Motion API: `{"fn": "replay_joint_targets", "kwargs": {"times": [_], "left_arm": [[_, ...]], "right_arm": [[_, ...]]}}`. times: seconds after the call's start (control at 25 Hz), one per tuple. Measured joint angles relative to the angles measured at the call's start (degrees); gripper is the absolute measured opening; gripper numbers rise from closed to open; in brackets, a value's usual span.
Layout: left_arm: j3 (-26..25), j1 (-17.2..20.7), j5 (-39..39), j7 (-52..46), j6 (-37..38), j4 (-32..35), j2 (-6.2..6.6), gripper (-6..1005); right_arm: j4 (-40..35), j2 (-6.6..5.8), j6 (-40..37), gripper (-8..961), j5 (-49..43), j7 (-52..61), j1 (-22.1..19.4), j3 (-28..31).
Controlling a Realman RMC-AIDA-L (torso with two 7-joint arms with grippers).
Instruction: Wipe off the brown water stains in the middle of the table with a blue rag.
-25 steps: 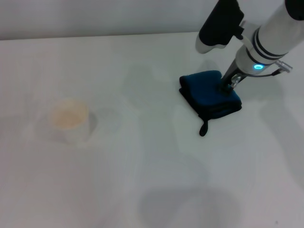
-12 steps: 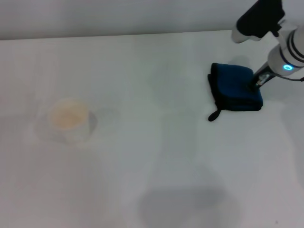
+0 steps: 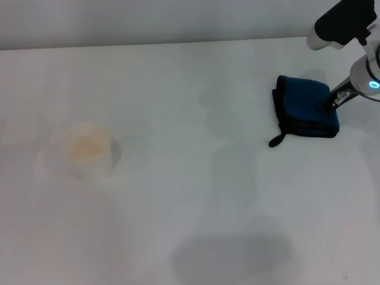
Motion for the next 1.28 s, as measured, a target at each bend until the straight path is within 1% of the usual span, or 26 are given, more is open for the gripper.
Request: {"fn": "replay_joint_targets", "kwargs": {"times": [0.24, 0.4, 0.84, 1.08, 1.28], "left_arm": [[0.0, -0.3, 0.0, 0.0, 1.3, 0.1, 0.17, 872], [0.1, -0.6, 0.6, 0.0, 1.4, 0.1, 0.17, 872], [0.1, -0.8, 1.4, 0.0, 2.0, 0.2, 0.07, 872], [0.4, -0.7, 1.5, 0.0, 2.1, 0.0, 0.08, 872], [0.6, -0.3, 1.5, 0.0, 2.1, 0.0, 0.07, 872]], "right_arm": [[-2.1, 0.39, 0.9, 93, 0.4, -0.2, -1.0, 3.9], [-5.1, 0.65, 1.4, 95, 2.4, -0.7, -2.9, 4.4], [-11.2, 0.52, 2.4, 276, 12.5, -4.8, -7.5, 4.6], [-15.4, 0.52, 2.4, 558, 21.4, -9.7, -11.3, 4.6], [-20.4, 0.6, -1.6, 754, 31.5, -14.8, -17.1, 4.9]]}}
